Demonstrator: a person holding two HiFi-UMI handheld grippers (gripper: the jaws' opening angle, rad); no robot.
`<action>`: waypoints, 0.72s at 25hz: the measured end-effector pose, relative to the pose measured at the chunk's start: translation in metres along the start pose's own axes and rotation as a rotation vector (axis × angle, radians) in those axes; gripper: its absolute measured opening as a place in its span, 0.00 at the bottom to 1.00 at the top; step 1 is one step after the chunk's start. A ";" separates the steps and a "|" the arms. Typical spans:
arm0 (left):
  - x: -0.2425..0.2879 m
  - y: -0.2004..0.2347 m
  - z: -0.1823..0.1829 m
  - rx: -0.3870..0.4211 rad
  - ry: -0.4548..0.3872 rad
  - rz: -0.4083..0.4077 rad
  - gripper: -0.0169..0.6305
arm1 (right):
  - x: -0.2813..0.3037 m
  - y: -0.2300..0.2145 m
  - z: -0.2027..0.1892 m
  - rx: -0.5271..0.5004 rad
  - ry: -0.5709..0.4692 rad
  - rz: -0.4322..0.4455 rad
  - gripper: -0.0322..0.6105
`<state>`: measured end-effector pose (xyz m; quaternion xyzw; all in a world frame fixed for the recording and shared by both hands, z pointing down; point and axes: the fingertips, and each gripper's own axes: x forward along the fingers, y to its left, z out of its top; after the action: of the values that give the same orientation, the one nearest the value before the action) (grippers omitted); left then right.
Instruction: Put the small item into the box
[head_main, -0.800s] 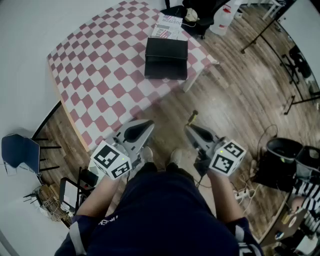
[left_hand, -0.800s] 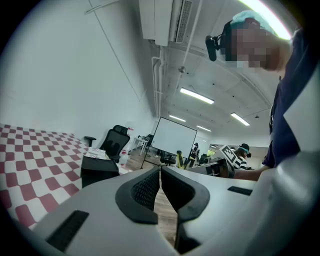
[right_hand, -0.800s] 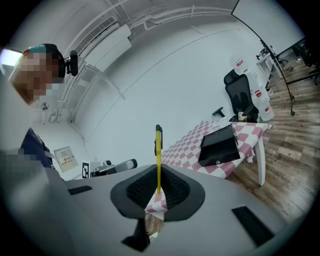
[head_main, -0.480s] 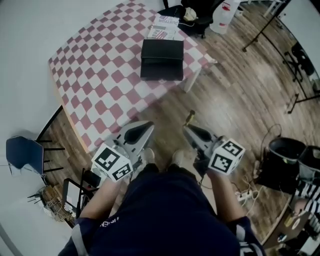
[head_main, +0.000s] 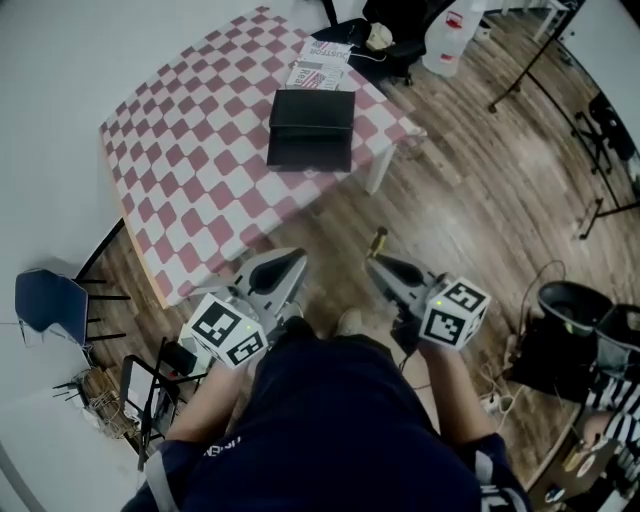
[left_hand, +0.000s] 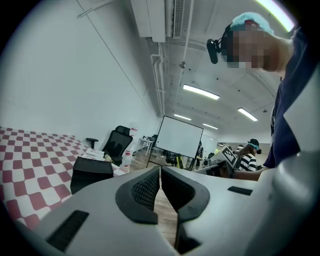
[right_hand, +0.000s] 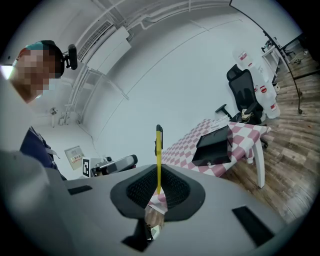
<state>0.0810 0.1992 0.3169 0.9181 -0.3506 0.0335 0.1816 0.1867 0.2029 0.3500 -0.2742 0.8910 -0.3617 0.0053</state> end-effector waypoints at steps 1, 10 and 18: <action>0.002 0.000 -0.001 -0.002 0.000 0.004 0.09 | -0.001 -0.003 0.001 0.000 0.004 0.000 0.10; 0.025 0.037 0.002 -0.039 0.002 0.016 0.09 | 0.026 -0.030 0.021 0.019 0.037 -0.007 0.10; 0.037 0.108 0.005 -0.064 0.002 0.004 0.09 | 0.086 -0.056 0.036 0.023 0.061 -0.043 0.10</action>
<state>0.0378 0.0998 0.3529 0.9112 -0.3531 0.0235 0.2110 0.1484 0.1045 0.3760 -0.2822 0.8805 -0.3800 -0.0265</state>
